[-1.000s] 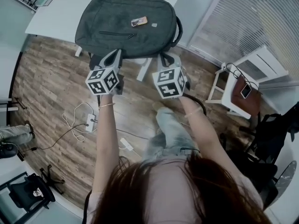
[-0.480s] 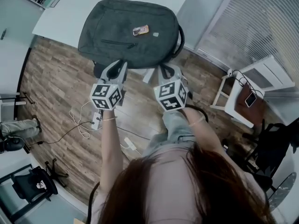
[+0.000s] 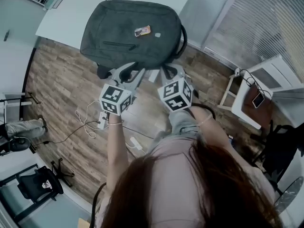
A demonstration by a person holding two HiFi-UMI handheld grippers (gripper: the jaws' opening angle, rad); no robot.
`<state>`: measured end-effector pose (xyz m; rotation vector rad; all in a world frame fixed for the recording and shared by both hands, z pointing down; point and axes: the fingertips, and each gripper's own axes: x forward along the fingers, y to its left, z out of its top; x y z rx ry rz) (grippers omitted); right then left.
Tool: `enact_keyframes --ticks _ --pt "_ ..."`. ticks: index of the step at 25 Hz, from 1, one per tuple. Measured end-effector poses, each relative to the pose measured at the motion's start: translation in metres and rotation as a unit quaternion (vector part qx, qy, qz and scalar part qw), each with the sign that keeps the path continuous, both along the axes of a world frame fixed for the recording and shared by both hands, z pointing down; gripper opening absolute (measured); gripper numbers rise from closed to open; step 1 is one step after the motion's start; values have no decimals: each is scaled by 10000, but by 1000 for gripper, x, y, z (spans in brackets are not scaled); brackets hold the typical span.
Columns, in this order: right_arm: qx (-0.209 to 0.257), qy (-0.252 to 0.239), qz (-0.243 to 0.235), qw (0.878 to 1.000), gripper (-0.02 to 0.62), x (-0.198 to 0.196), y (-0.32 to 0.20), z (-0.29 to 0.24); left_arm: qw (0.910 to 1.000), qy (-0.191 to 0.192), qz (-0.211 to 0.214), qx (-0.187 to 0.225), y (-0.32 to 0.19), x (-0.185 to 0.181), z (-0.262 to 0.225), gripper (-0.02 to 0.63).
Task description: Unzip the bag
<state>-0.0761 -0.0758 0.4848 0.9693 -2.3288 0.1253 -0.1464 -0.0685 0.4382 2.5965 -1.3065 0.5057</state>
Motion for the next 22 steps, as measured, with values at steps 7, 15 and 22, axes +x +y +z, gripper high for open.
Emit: enact_keyframes --ticks 7,15,22 --pt "-135 41 -417 9990 12 -1 2 0 9983 -485 292 -142 -4 30 6 150" --pt "-302 -52 -609 9977 11 -3 1 1 9906 -1279 423 -254 -15 47 19 162" --pt "-380 -113 -536 9978 11 -3 0 2 9873 -1484 465 -327 -17 48 29 140"
